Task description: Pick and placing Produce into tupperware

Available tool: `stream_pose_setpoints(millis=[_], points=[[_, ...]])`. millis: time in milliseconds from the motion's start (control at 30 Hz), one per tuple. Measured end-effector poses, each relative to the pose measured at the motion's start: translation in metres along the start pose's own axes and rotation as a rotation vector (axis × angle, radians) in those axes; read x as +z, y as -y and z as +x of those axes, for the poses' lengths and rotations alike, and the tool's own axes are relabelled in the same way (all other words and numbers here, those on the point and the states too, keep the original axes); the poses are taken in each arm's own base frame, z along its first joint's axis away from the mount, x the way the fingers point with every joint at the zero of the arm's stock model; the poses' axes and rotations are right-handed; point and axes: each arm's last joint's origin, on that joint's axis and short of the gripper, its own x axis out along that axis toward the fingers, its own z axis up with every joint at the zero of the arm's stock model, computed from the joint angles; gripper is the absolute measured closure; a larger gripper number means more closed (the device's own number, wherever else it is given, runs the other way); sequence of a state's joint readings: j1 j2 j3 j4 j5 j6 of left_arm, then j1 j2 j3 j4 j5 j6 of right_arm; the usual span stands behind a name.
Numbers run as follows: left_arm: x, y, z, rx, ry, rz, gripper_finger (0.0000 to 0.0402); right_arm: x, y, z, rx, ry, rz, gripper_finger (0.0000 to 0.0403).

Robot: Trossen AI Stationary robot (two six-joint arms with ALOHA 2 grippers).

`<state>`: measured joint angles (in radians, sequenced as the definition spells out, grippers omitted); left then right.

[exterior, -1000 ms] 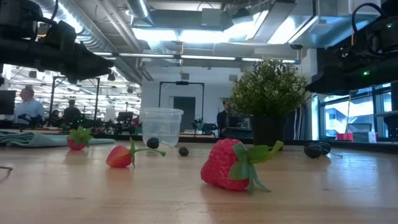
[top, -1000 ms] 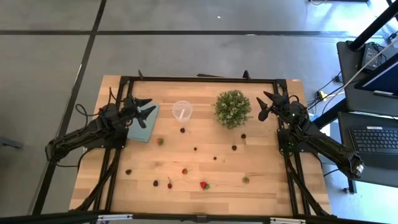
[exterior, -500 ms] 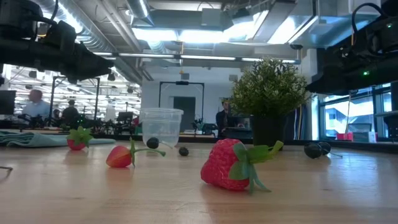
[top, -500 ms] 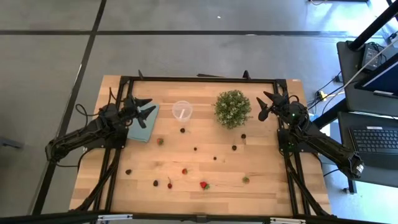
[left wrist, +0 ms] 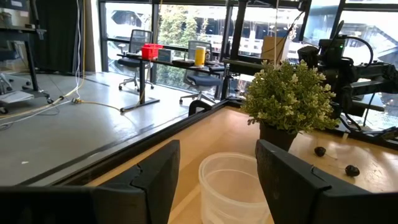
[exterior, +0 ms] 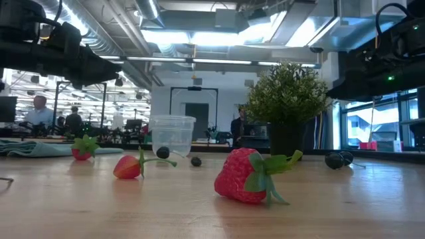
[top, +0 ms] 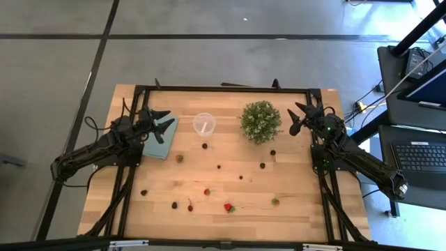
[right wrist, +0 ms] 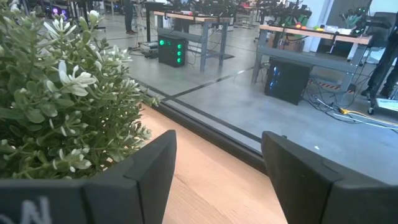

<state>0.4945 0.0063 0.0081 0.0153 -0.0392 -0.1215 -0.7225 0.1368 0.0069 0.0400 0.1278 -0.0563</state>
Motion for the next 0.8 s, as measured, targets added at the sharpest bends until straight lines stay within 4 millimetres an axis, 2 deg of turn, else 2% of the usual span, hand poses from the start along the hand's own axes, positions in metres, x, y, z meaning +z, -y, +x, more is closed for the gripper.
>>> stream_pose_setpoints(millis=[633, 800], points=[[0.002, -0.001, 0.0, 0.027, 0.011, 0.003, 0.0199, 0.0, 0.0, 0.0, -0.003, 0.001, 0.001, 0.0164], [0.023, 0.004, -0.004, -0.04, 0.058, 0.105, 0.0199, 0.001, 0.001, 0.0, -0.031, 0.005, 0.003, 0.0164]])
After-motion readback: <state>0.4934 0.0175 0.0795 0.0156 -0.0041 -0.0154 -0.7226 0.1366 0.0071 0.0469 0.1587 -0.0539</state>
